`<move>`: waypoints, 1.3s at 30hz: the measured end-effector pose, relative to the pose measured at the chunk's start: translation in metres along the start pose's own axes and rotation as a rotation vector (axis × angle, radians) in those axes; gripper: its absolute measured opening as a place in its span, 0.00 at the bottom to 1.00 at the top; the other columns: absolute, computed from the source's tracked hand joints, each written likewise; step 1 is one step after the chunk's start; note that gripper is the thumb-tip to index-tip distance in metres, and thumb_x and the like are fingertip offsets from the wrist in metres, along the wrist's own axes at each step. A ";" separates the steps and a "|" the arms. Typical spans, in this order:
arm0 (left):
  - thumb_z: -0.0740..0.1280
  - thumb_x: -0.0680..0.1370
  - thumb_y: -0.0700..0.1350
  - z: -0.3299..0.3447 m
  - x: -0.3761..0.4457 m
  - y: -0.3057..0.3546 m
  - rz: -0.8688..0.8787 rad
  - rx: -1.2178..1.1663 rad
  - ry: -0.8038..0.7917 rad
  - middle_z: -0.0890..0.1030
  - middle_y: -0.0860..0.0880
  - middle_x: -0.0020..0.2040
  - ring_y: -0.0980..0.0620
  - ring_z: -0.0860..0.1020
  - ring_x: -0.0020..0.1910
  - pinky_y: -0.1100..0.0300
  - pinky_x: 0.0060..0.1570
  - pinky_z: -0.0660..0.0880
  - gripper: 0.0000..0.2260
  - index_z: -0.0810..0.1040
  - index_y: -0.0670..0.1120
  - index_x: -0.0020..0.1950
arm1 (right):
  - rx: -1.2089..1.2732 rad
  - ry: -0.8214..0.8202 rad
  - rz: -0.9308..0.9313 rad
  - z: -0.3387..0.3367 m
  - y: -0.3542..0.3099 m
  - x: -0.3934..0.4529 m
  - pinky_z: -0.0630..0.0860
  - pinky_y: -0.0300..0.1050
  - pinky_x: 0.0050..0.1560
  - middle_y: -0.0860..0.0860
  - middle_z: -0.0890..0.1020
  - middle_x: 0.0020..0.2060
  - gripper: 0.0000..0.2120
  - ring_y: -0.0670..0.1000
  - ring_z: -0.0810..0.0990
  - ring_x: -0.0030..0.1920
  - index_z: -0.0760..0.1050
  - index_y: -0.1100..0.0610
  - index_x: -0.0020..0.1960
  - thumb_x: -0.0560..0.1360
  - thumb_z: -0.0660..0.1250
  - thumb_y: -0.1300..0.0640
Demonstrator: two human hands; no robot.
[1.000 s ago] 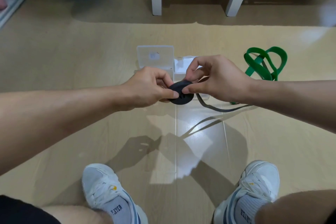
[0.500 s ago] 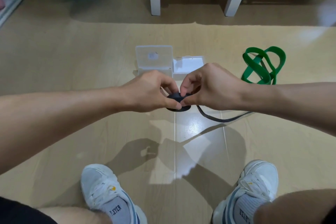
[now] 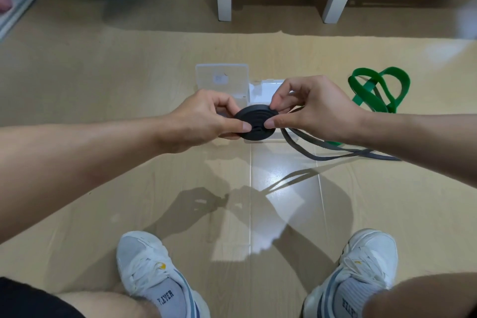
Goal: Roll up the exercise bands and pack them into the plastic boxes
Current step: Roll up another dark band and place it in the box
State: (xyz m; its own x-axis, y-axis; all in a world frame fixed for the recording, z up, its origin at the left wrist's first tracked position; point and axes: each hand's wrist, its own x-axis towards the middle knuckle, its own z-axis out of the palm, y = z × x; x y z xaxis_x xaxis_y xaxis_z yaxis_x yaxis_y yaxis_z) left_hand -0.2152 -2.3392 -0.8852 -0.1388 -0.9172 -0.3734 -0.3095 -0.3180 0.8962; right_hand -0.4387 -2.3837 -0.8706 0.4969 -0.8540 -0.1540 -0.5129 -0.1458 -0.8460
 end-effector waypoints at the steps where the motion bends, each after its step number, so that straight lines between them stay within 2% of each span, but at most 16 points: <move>1: 0.76 0.74 0.33 0.000 0.000 -0.002 0.001 -0.027 -0.005 0.86 0.37 0.46 0.46 0.85 0.44 0.51 0.56 0.83 0.08 0.78 0.41 0.41 | -0.002 0.002 0.007 0.000 0.000 0.000 0.81 0.51 0.51 0.50 0.87 0.36 0.13 0.48 0.83 0.37 0.78 0.53 0.41 0.66 0.83 0.58; 3: 0.75 0.74 0.32 0.000 0.000 -0.004 -0.007 -0.056 -0.006 0.86 0.41 0.44 0.48 0.86 0.44 0.53 0.55 0.83 0.08 0.78 0.42 0.40 | -0.014 0.007 0.016 0.001 -0.001 0.000 0.81 0.48 0.46 0.50 0.86 0.35 0.14 0.45 0.82 0.35 0.77 0.53 0.40 0.66 0.83 0.57; 6: 0.77 0.73 0.35 0.003 0.002 -0.005 -0.010 0.092 -0.024 0.86 0.37 0.48 0.49 0.84 0.42 0.53 0.53 0.82 0.08 0.80 0.44 0.43 | -0.117 -0.008 0.003 0.005 -0.002 -0.004 0.77 0.43 0.39 0.48 0.86 0.35 0.14 0.42 0.80 0.32 0.76 0.50 0.40 0.68 0.82 0.56; 8: 0.80 0.70 0.42 0.009 0.002 -0.001 0.015 0.267 -0.044 0.87 0.44 0.46 0.50 0.84 0.42 0.47 0.52 0.82 0.11 0.81 0.48 0.46 | -0.279 -0.040 -0.041 0.012 -0.004 -0.008 0.79 0.45 0.42 0.45 0.86 0.36 0.15 0.42 0.82 0.37 0.73 0.47 0.41 0.69 0.81 0.54; 10: 0.82 0.66 0.49 0.016 0.000 0.005 0.067 0.420 -0.069 0.86 0.51 0.41 0.53 0.85 0.41 0.47 0.51 0.83 0.13 0.81 0.53 0.44 | -0.412 -0.081 -0.110 0.019 -0.007 -0.011 0.81 0.49 0.47 0.44 0.86 0.37 0.14 0.46 0.84 0.43 0.72 0.45 0.42 0.70 0.78 0.55; 12: 0.82 0.67 0.48 0.023 -0.001 0.012 0.105 0.570 -0.071 0.86 0.53 0.37 0.55 0.84 0.40 0.49 0.47 0.82 0.11 0.80 0.53 0.40 | -0.473 -0.109 -0.143 0.023 -0.007 -0.013 0.81 0.51 0.47 0.44 0.86 0.40 0.14 0.49 0.84 0.46 0.71 0.44 0.44 0.71 0.76 0.55; 14: 0.82 0.67 0.47 0.024 0.002 0.015 0.110 0.642 -0.035 0.85 0.54 0.35 0.56 0.84 0.38 0.52 0.43 0.82 0.11 0.80 0.52 0.38 | -0.475 -0.102 -0.140 0.025 -0.004 -0.013 0.81 0.52 0.46 0.43 0.86 0.41 0.15 0.49 0.82 0.47 0.70 0.43 0.44 0.72 0.76 0.54; 18: 0.82 0.67 0.41 0.015 0.006 0.013 0.054 0.505 -0.004 0.85 0.52 0.35 0.53 0.83 0.35 0.58 0.40 0.78 0.10 0.82 0.48 0.37 | -0.352 -0.030 -0.109 0.020 -0.003 -0.011 0.81 0.50 0.46 0.42 0.85 0.38 0.16 0.44 0.83 0.42 0.71 0.46 0.40 0.69 0.80 0.51; 22: 0.81 0.68 0.37 0.006 0.006 0.006 0.019 0.244 0.030 0.84 0.44 0.36 0.50 0.81 0.35 0.54 0.43 0.78 0.10 0.81 0.38 0.41 | -0.226 0.008 -0.090 0.012 -0.001 -0.004 0.82 0.51 0.47 0.46 0.87 0.40 0.15 0.45 0.85 0.41 0.75 0.48 0.40 0.67 0.82 0.52; 25: 0.80 0.69 0.35 0.004 0.003 0.003 0.031 0.169 0.037 0.83 0.40 0.38 0.49 0.80 0.35 0.60 0.40 0.77 0.10 0.79 0.40 0.40 | -0.172 -0.010 -0.047 0.010 0.001 -0.001 0.79 0.44 0.41 0.47 0.88 0.41 0.15 0.47 0.85 0.38 0.75 0.49 0.44 0.68 0.82 0.54; 27: 0.80 0.69 0.34 0.003 0.002 0.000 0.028 0.148 0.037 0.83 0.40 0.40 0.49 0.79 0.35 0.60 0.40 0.77 0.10 0.79 0.43 0.40 | -0.128 -0.051 -0.021 0.009 -0.001 -0.002 0.78 0.42 0.42 0.45 0.88 0.41 0.17 0.46 0.85 0.38 0.76 0.48 0.49 0.68 0.82 0.54; 30: 0.80 0.69 0.35 0.002 0.002 -0.004 0.024 0.141 0.039 0.83 0.41 0.40 0.48 0.79 0.36 0.52 0.45 0.77 0.11 0.79 0.44 0.41 | -0.142 -0.084 0.035 0.009 0.003 -0.001 0.81 0.52 0.54 0.41 0.88 0.40 0.16 0.44 0.86 0.42 0.79 0.47 0.50 0.67 0.82 0.50; 33: 0.80 0.71 0.37 0.003 0.001 -0.005 0.020 0.190 -0.001 0.83 0.45 0.38 0.50 0.80 0.35 0.49 0.48 0.81 0.09 0.81 0.44 0.45 | -0.171 -0.068 0.073 0.011 0.006 -0.002 0.81 0.57 0.56 0.41 0.87 0.39 0.12 0.43 0.86 0.44 0.84 0.47 0.46 0.66 0.82 0.47; 35: 0.79 0.71 0.42 0.009 0.000 -0.003 0.037 0.349 -0.049 0.84 0.51 0.35 0.52 0.81 0.34 0.51 0.45 0.81 0.08 0.83 0.48 0.46 | -0.214 -0.085 0.056 0.014 0.005 -0.005 0.82 0.52 0.53 0.41 0.87 0.37 0.08 0.42 0.85 0.42 0.85 0.48 0.45 0.68 0.81 0.50; 37: 0.80 0.69 0.49 0.018 -0.001 0.001 0.056 0.536 -0.057 0.81 0.55 0.31 0.53 0.78 0.32 0.56 0.37 0.76 0.07 0.83 0.50 0.39 | -0.299 -0.108 0.004 0.018 0.000 -0.007 0.81 0.43 0.49 0.42 0.87 0.36 0.06 0.41 0.84 0.40 0.86 0.48 0.45 0.69 0.80 0.52; 39: 0.81 0.67 0.52 0.021 0.001 0.003 0.050 0.611 -0.041 0.78 0.55 0.28 0.54 0.75 0.29 0.59 0.33 0.70 0.11 0.82 0.49 0.34 | -0.371 -0.129 -0.041 0.019 -0.004 -0.008 0.78 0.35 0.43 0.41 0.86 0.36 0.05 0.38 0.82 0.41 0.86 0.47 0.45 0.70 0.80 0.52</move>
State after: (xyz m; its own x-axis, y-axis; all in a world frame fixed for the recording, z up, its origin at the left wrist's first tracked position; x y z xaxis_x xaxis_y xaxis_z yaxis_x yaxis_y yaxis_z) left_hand -0.2365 -2.3359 -0.8877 -0.1994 -0.9137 -0.3541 -0.7832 -0.0686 0.6179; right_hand -0.4276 -2.3670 -0.8757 0.5937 -0.7777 -0.2066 -0.6972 -0.3690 -0.6146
